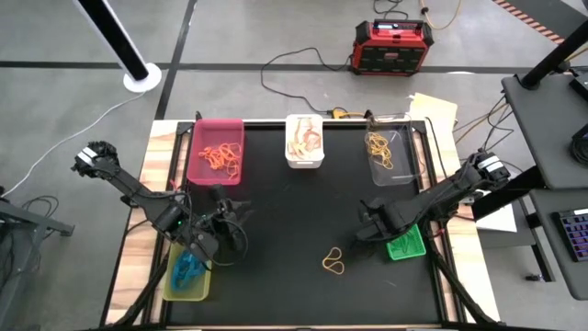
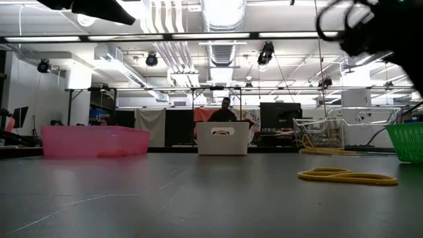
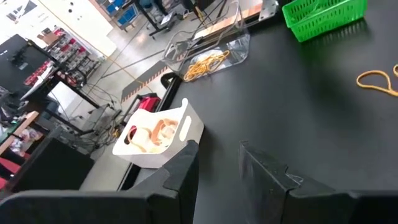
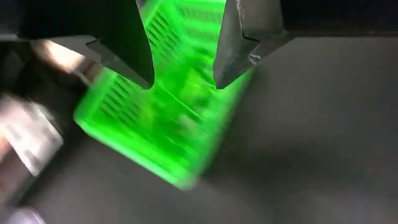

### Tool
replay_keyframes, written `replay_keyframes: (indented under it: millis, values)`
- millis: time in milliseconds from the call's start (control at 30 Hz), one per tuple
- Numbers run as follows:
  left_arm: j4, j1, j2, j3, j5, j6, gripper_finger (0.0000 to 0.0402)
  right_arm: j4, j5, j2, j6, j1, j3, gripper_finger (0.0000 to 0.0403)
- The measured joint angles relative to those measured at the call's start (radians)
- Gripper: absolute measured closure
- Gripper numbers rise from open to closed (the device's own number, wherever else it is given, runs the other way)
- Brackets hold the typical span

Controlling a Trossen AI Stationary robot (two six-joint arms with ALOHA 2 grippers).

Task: Sort rubber bands into baskets
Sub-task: Put the yellow rubber band into the transparent bin

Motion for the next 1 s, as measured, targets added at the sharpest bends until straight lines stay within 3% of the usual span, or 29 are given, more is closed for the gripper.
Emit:
replay_keyframes:
  millis: [200, 333, 467, 1000]
  values:
    - [0.012, 0.000, 0.000, 0.000, 0.065, -0.025, 0.0304, 0.344, 0.162, 0.000, -0.267, 0.017, 0.066, 0.0237]
    - [0.012, 0.000, 0.000, 0.000, 0.102, -0.051, 0.0304, 0.664, 0.175, 0.028, -0.597, 0.053, 0.059, 0.0241]
    - [0.014, 0.000, 0.000, 0.000, 0.109, -0.063, 0.0304, 0.819, 0.174, 0.092, -0.801, 0.087, 0.058, 0.0239]
    - [0.023, 0.000, 0.000, 0.000, 0.109, -0.067, 0.0304, 0.906, 0.181, 0.354, -0.854, 0.097, 0.065, 0.0213]
